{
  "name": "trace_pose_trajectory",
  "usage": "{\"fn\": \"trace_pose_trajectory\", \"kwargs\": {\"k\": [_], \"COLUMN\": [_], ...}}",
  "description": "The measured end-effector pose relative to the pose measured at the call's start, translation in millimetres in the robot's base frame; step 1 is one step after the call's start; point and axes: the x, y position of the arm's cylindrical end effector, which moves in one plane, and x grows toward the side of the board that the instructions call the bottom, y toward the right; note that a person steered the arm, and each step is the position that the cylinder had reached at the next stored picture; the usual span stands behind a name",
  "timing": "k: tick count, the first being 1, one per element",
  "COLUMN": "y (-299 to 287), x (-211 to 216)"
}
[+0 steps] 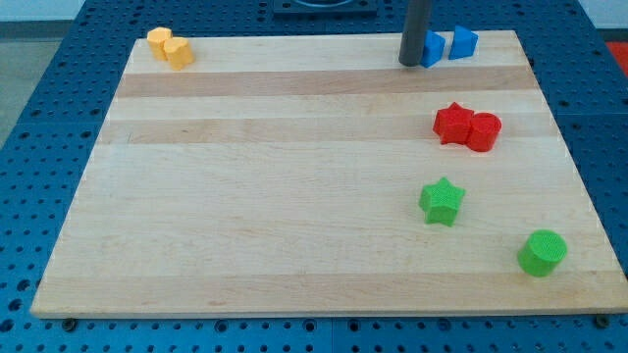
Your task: Move the green star to the left center of the board
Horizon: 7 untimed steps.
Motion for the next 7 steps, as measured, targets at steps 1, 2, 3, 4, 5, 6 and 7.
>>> {"fn": "trace_pose_trajectory", "kwargs": {"k": [1, 2, 3, 4, 5, 6, 7], "y": [14, 15, 8, -21, -48, -71, -85], "x": [0, 0, 0, 11, 38, 69, 99]}}
